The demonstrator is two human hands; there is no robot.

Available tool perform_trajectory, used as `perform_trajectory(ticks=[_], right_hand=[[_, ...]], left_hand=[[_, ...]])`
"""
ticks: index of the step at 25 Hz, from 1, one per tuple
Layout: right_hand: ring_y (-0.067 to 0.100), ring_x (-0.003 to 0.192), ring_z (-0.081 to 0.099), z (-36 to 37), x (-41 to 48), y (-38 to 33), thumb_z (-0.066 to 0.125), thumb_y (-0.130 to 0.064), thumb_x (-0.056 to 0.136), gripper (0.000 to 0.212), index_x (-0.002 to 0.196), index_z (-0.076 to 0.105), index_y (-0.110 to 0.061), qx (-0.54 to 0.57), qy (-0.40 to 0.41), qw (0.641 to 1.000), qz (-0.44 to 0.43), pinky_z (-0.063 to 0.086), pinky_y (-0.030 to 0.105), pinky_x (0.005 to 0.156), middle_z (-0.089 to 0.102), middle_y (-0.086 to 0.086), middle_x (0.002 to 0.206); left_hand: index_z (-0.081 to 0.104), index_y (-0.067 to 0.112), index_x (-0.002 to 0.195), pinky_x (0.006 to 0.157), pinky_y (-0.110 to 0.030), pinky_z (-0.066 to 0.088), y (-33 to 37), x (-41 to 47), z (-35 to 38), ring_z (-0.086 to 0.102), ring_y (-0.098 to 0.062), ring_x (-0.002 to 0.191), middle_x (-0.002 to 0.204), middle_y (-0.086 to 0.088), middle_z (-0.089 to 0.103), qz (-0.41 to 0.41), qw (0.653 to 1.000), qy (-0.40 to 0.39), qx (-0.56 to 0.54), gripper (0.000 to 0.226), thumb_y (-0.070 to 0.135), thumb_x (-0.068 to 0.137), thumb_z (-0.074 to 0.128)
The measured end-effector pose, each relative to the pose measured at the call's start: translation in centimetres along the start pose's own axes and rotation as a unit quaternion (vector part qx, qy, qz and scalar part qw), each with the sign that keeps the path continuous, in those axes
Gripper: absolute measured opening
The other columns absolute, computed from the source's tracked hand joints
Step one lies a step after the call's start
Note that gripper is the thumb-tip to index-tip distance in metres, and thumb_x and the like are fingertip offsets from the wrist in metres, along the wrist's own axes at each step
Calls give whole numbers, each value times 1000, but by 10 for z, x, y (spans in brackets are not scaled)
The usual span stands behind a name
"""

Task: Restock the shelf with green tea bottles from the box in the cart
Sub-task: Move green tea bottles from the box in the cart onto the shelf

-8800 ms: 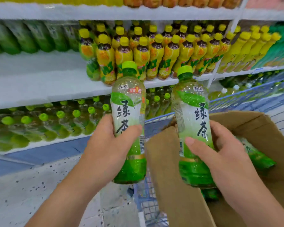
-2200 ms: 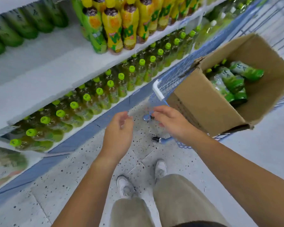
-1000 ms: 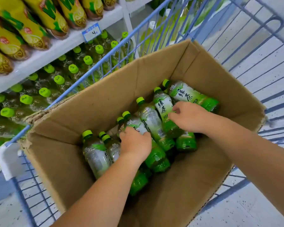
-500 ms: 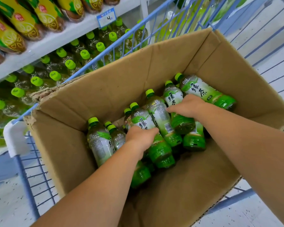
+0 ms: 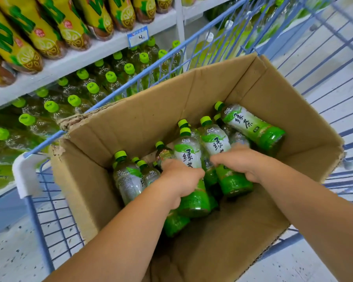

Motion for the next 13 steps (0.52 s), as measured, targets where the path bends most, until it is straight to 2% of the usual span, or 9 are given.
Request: perform_trajectory(ticks=[3, 5, 7, 9, 11, 13], right_hand=[[31, 87, 71, -1, -34, -4, 75, -27, 68, 38, 100, 69, -7, 42, 10, 999, -19, 59, 44, 81, 73, 15, 96], [36, 89, 72, -1, -60, -13, 73, -27, 63, 45, 101, 70, -3, 68, 14, 996, -47, 58, 52, 81, 75, 16, 92], [33, 83, 73, 2, -90, -26, 72, -23, 67, 33, 95, 70, -5, 91, 26, 991, -91, 60, 49, 77, 74, 11, 81], [27, 76, 72, 8, -122, -42, 72, -26, 67, 29, 91, 70, -8, 101, 40, 986, -125, 60, 45, 74, 73, 5, 75], [26, 78, 73, 19, -154, -60, 69, -40, 55, 44, 90, 70, -15, 91, 55, 984, -146, 61, 51, 77, 75, 3, 80], [27, 78, 73, 31, -185, -81, 66, -48, 47, 54, 91, 70, -18, 80, 66, 979, -174, 60, 54, 76, 75, 4, 81]], left_hand=[[26, 8, 130, 87, -40, 54, 14, -31, -20, 60, -26, 100, 104, -6, 55, 55, 998, 7, 25, 76, 31, 79, 78], [39, 11, 121, 82, -40, 57, 21, -56, -41, 63, -22, 93, 100, -4, 61, 97, 995, 19, 33, 68, 34, 73, 81], [58, 17, 107, 79, -46, 61, 26, -81, -63, 71, -22, 84, 94, -4, 72, 145, 989, 19, 20, 46, 31, 71, 83], [70, 23, 94, 77, -46, 61, 26, -107, -86, 74, -16, 78, 84, 4, 77, 190, 981, 19, 12, 26, 30, 72, 82], [72, 31, 96, 76, -42, 61, 23, -135, -116, 73, -6, 77, 83, 15, 76, 231, 972, 37, 0, 32, 39, 67, 83], [71, 38, 97, 77, -41, 61, 20, -162, -143, 73, -3, 78, 85, 19, 76, 268, 961, 32, -60, 34, 38, 66, 85]])
Point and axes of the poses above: each hand's wrist, its own x-axis towards the middle knuckle, its own z-axis out of the palm, y = z × x, the point moved 10 cm from there along x, towards the middle knuckle
